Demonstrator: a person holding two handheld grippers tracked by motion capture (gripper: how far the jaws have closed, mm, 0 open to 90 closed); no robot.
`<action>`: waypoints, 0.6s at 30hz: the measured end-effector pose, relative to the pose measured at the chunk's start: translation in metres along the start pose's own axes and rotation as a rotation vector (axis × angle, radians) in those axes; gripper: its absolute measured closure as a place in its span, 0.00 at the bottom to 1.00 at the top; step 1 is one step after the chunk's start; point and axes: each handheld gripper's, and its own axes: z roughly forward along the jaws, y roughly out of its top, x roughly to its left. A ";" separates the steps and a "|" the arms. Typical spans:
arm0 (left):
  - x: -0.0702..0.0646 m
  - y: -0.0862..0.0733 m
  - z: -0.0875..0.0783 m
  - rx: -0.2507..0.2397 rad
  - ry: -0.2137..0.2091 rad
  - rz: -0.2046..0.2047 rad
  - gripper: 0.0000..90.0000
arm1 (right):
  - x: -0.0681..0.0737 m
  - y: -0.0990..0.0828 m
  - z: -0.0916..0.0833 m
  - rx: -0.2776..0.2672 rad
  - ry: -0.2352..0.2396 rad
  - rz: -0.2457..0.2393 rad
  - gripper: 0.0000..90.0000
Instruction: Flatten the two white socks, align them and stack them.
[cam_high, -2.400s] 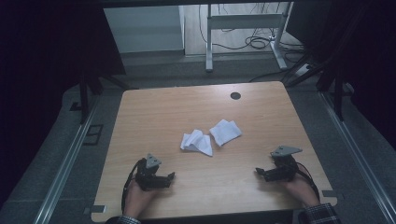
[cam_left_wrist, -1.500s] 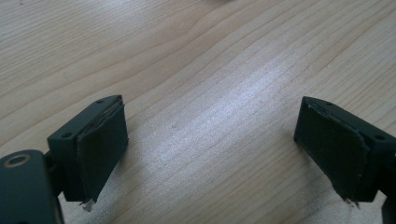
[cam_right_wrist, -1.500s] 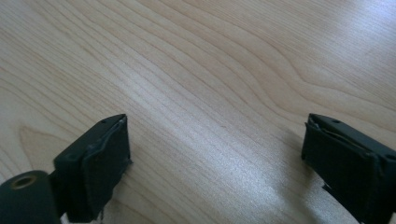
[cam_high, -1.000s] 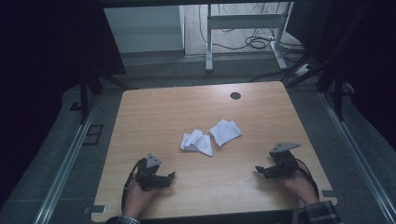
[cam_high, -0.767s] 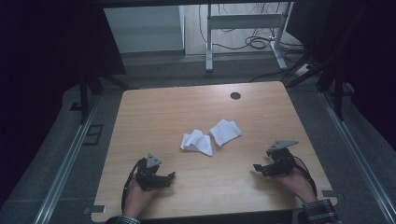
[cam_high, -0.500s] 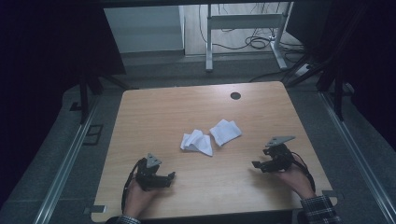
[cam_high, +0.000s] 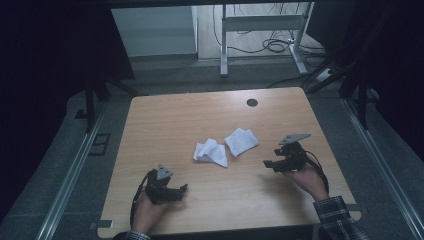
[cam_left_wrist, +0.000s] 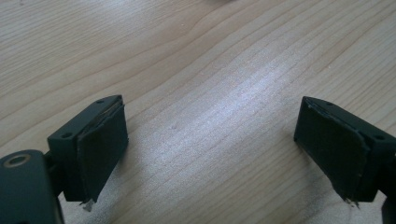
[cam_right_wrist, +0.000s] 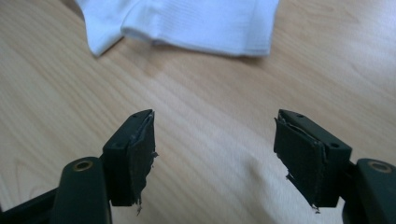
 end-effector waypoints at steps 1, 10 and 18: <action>0.000 0.000 0.000 0.000 0.000 0.000 0.11 | 0.000 0.002 0.002 -0.003 -0.004 -0.002 0.32; 0.000 0.000 0.000 0.000 0.000 0.000 0.11 | -0.002 0.025 0.016 -0.004 0.014 0.018 0.32; 0.000 0.000 0.000 0.000 0.000 0.000 0.11 | -0.006 0.045 0.029 -0.002 0.007 0.043 0.36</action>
